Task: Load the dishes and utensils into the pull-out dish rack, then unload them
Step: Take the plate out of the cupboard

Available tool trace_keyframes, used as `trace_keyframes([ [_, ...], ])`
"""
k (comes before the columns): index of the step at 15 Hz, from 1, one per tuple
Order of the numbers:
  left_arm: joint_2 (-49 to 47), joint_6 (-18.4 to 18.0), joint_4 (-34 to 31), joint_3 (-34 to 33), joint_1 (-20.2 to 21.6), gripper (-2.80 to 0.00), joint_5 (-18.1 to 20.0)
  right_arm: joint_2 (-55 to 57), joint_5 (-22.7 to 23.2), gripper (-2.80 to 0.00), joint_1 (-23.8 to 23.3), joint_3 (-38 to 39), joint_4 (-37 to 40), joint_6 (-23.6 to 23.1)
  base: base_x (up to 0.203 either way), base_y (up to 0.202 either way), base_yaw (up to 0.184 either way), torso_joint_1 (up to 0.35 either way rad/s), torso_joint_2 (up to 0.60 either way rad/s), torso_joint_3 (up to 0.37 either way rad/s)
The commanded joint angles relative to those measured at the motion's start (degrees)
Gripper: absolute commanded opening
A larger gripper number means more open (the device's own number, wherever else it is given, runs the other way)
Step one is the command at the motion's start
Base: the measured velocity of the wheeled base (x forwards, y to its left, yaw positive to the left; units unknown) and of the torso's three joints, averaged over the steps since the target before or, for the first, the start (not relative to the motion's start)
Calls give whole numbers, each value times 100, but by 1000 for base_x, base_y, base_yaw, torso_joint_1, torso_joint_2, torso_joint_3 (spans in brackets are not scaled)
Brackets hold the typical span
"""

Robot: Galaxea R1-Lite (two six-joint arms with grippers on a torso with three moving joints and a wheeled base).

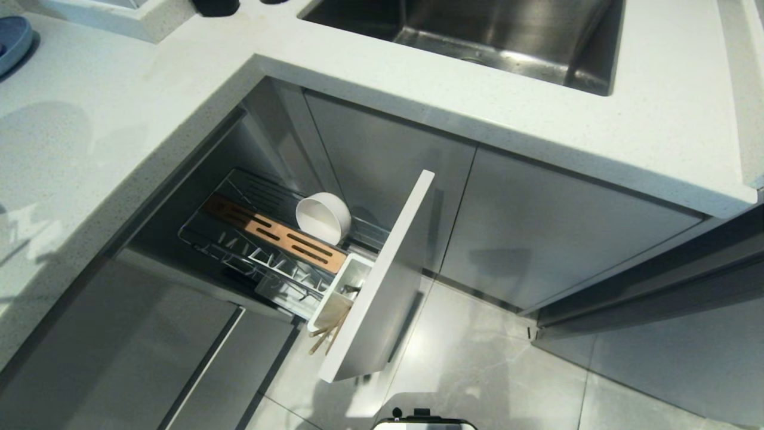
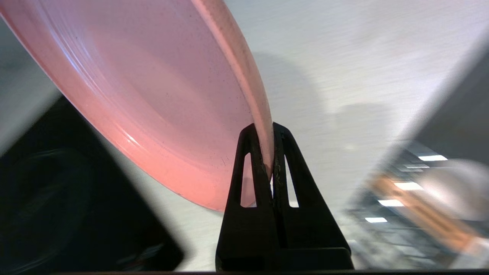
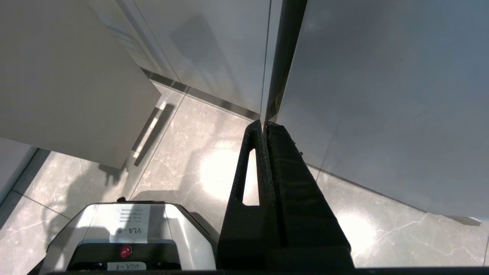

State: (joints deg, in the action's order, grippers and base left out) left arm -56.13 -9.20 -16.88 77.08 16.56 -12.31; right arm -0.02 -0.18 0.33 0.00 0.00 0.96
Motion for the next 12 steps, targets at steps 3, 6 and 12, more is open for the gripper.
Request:
trace_keyframes([
  [3, -503, -1117, -802, 385, 1217, -280, -69, 2, 1, -280, 2, 9, -9, 0, 0, 0, 0, 0, 0, 0],
  [6, -1074, -1398, -2588, 1430, 1517, -280, 104, 2, 1, -280, 2, 9, -2, 1, 0, 0, 0, 0, 0, 0],
  [12, -2504, -1610, -4825, 2679, 1877, -280, 515, 2, 1, -280, 2, 9, 0, 0, 0, 0, 0, 0, 0, 0],
])
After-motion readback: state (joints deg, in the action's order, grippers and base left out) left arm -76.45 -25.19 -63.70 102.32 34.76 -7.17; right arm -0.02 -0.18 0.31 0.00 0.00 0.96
